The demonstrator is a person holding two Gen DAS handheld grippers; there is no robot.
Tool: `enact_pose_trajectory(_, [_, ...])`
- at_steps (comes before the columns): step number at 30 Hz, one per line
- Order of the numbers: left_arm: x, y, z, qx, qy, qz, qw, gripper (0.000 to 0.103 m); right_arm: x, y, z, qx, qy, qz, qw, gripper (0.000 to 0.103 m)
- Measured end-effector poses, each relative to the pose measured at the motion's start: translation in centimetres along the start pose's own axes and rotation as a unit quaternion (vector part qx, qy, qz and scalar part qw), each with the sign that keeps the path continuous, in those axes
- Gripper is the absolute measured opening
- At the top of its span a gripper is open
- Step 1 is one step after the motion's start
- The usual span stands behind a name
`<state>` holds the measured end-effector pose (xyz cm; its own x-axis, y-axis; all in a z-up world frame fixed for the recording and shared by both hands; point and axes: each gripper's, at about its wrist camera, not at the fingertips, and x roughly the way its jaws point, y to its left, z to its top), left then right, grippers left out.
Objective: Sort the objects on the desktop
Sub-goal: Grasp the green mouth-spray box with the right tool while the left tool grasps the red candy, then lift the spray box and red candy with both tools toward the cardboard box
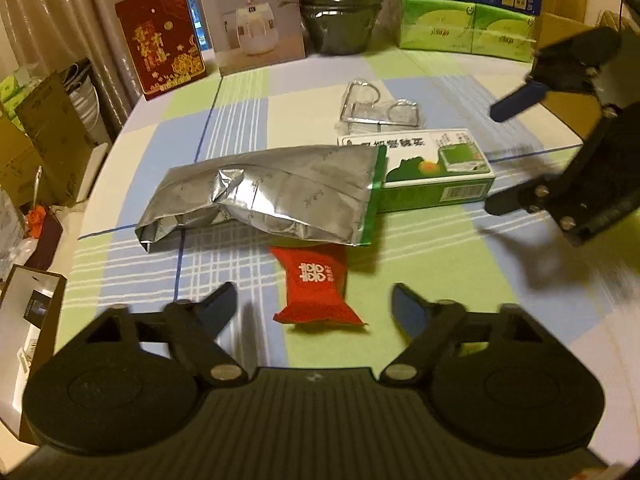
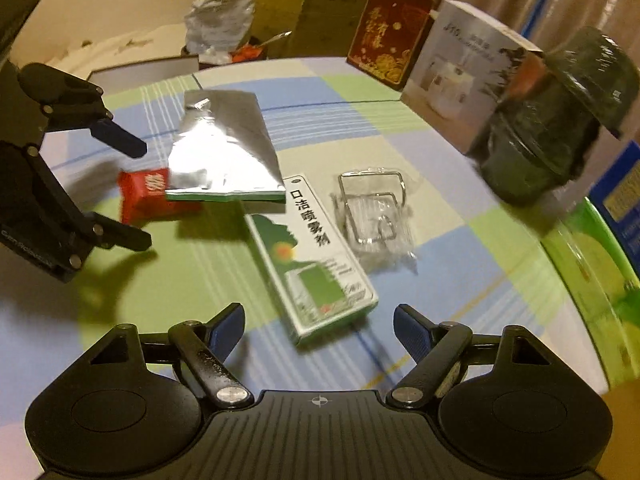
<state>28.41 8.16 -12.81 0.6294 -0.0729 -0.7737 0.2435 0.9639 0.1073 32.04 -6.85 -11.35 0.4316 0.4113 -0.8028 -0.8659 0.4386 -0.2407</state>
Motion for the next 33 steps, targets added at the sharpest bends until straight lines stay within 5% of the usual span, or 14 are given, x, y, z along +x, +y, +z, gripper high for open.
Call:
enact_pose_trajectory(7, [1.1, 0.6, 0.2, -0.007, -0.007, -0.004, 0.9999, 0.060, 2.8, -0.9, 1.3, -0.026, 0.018, 0.031, 0.999, 0.079])
enact_pose_trajectory(9, [1.1, 0.7, 0.3, -0.013, -0.009, -0.010, 0.9998, 0.050, 3.1, -0.9, 1.4, -0.024, 0.029, 0.036, 0.999, 0.063])
enact_pose_trajectory(14, [0.9, 0.8, 0.3, -0.020, -0.009, -0.014, 0.9997, 0.028, 1.6, 0.0, 0.9, 0.018, 0.040, 0.030, 0.999, 0.054])
enact_pose_trajectory(18, [0.4, 0.3, 0.0, -0.025, -0.002, -0.013, 0.9996, 0.025, -0.9, 1.7, -0.8, 0.081, 0.052, 0.007, 0.995, 0.053])
enact_pose_trajectory(21, [-0.7, -0.1, -0.7, -0.037, 0.006, -0.025, 0.9990, 0.024, -3.1, 2.7, -2.5, 0.169, 0.062, -0.010, 0.984, 0.053])
enact_pose_trajectory(25, [-2.7, -1.4, -1.7, -0.038, 0.007, -0.047, 0.9981, 0.023, -6.9, 4.6, -5.7, 0.298, 0.059, -0.032, 0.952, 0.053])
enact_pose_trajectory(30, [-5.3, -4.6, -3.0, -0.034, 0.003, -0.072, 0.9968, 0.023, -10.1, 7.9, -8.8, 0.358, 0.039, -0.076, 0.930, 0.053])
enact_pose_trajectory(33, [-5.9, -6.7, -4.4, -0.034, 0.007, -0.087, 0.9956, 0.023, -10.7, 9.6, -10.3, 0.355, 0.021, -0.099, 0.929, 0.053])
